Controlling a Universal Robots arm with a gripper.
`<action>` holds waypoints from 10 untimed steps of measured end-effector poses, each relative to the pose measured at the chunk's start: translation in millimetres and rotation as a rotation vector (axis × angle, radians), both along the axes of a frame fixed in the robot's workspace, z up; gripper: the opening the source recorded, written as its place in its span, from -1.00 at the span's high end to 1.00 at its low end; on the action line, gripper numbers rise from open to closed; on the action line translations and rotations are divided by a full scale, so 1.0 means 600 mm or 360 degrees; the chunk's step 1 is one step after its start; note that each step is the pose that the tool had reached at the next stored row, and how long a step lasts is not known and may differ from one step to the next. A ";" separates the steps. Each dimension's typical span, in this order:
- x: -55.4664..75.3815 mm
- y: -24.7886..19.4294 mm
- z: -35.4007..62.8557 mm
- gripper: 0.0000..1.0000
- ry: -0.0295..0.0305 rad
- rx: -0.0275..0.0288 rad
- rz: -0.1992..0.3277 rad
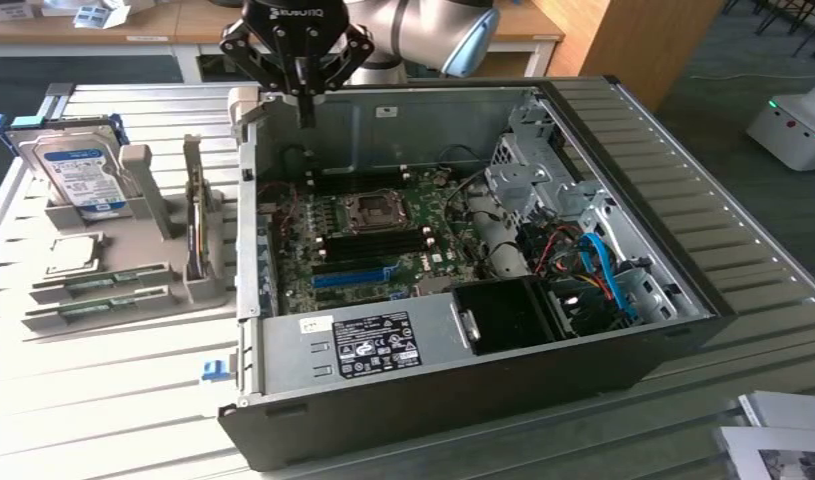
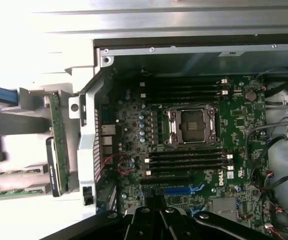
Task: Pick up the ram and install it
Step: 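Reach for the ram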
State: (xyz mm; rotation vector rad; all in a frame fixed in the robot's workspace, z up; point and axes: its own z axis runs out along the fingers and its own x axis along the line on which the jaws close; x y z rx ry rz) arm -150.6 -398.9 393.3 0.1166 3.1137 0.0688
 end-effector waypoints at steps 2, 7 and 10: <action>-0.006 0.0000 0.000 0.80 0.00000 -0.00001 0.0000; -0.020 0.0000 0.000 0.80 -0.00001 0.00001 0.0000; -0.029 0.0000 0.000 0.80 0.00001 -0.00001 0.0000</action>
